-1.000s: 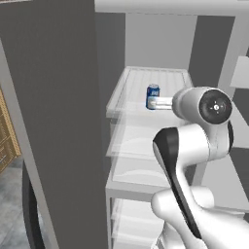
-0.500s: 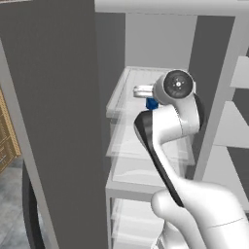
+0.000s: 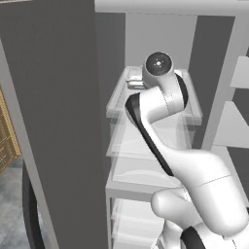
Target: Open the fridge, grab two sodas, and place both sodas inside the bowl with ice on the dining counter.
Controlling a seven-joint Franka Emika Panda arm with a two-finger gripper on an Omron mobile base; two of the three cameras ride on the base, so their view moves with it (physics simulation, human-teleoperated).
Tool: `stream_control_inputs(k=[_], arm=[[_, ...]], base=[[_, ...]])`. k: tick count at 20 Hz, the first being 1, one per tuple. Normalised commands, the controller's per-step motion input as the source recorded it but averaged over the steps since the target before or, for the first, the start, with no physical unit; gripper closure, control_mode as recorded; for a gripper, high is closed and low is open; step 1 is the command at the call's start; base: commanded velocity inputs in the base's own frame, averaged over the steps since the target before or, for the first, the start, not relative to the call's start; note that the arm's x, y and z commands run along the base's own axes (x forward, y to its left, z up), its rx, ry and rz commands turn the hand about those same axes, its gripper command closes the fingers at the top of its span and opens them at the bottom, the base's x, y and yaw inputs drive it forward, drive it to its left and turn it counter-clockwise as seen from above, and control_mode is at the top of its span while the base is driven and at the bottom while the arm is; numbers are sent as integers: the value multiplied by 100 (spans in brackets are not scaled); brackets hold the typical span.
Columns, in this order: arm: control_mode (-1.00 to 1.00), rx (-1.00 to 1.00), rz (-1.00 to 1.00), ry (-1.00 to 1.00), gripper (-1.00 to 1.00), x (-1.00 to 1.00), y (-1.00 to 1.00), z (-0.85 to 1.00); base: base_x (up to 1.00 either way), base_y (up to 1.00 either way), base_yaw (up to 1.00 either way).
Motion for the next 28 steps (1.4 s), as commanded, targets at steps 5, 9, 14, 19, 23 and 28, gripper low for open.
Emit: stream_control_inputs(k=[5,9,14,19,23,28], arm=[[-100,0,0,9,-100,38,0,-3],[-100,0,0,3,-100,20,0,-13],[-100,0,0,2,-100,20,-7,-14],[-100,0,0,1,-100,14,-11,-24],[-100,0,0,1,-100,17,-12,-20],[-100,0,0,0,-100,19,-19,-24]], base=[[0,0,0],[0,0,0],[0,0,0],[0,0,0],[0,0,0],[0,0,0]])
